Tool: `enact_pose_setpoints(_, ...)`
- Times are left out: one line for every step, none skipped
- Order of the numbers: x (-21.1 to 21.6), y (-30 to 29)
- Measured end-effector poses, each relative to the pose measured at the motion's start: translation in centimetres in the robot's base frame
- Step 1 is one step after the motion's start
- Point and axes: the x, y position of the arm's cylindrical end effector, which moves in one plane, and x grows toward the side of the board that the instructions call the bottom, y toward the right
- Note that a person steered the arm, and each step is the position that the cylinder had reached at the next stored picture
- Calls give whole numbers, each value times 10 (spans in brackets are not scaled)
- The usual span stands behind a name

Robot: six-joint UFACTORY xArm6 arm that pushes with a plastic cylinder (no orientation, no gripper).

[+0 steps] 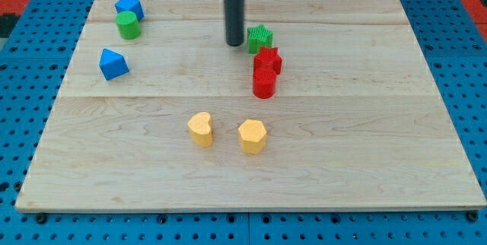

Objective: Move the green circle to the top left of the green star

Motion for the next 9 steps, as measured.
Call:
enact_pose_setpoints(-3, 9)
enact_pose_setpoints(7, -96)
enact_pose_setpoints(-1, -144)
enact_pose_setpoints(-6, -146)
enact_pose_setpoints(-28, -176)
enact_pose_setpoints(-17, -230)
enact_pose_setpoints(-17, -267)
enact_pose_setpoints(-34, -248)
enact_pose_setpoints(-57, -236)
